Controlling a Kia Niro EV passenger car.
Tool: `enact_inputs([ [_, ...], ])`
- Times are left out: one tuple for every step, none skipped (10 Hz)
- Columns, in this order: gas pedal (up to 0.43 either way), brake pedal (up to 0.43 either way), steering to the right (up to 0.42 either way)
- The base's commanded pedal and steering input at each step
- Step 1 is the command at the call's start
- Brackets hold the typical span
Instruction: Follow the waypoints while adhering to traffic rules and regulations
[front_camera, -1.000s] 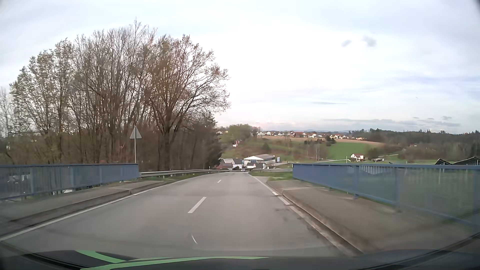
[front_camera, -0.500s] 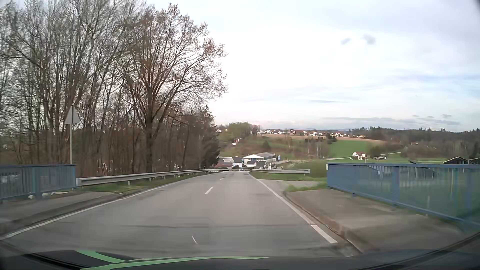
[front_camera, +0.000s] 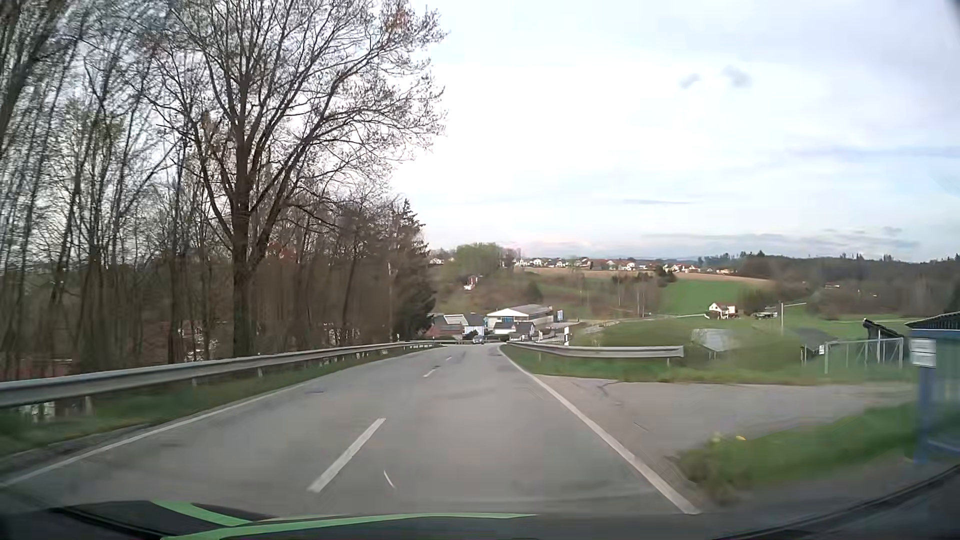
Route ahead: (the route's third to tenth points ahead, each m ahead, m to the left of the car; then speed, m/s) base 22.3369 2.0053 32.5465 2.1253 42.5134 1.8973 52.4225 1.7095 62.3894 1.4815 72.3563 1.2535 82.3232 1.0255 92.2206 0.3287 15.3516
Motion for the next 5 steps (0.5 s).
enact_inputs([
  [0.000, 0.000, 0.000],
  [0.000, 0.000, 0.000],
  [0.000, 0.000, 0.000],
  [0.000, 0.000, 0.000],
  [0.000, 0.000, 0.000],
])
